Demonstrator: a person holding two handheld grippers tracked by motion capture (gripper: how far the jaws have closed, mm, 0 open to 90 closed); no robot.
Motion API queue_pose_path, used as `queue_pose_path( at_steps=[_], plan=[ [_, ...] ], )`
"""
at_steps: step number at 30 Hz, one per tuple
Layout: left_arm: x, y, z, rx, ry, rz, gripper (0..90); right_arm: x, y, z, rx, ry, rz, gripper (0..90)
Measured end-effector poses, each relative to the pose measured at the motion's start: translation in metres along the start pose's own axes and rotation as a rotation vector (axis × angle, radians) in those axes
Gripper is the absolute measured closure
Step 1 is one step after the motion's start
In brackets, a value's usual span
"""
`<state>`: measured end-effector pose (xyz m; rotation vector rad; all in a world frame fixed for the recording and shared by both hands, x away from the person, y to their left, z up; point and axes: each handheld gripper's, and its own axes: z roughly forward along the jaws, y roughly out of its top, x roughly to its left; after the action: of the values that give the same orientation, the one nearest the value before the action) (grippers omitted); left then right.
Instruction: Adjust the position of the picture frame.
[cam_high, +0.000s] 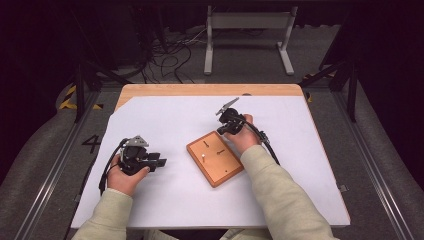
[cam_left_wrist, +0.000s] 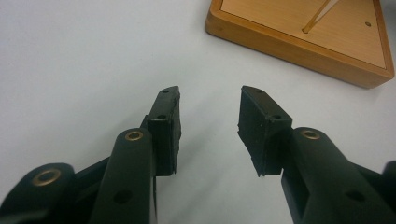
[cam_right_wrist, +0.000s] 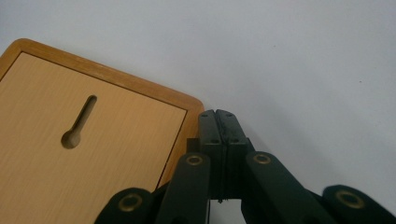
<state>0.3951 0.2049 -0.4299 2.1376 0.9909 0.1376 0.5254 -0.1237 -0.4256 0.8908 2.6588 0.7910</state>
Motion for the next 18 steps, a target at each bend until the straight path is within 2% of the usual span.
queue_pose_path(
  at_steps=[4, 13, 18],
  plan=[
    [0.001, 0.000, 0.001, -0.001, -0.002, 0.000, 58.6, -0.002, 0.003, 0.005, 0.001, 0.010, 0.027, 90.0],
    [0.001, 0.002, 0.003, 0.003, -0.008, -0.002, 58.2, -0.001, 0.007, 0.012, 0.018, -0.004, 0.016, 90.0],
    [0.001, 0.003, 0.004, -0.001, -0.008, 0.000, 58.0, 0.006, 0.012, 0.016, 0.014, 0.018, -0.005, 90.0]
  ],
)
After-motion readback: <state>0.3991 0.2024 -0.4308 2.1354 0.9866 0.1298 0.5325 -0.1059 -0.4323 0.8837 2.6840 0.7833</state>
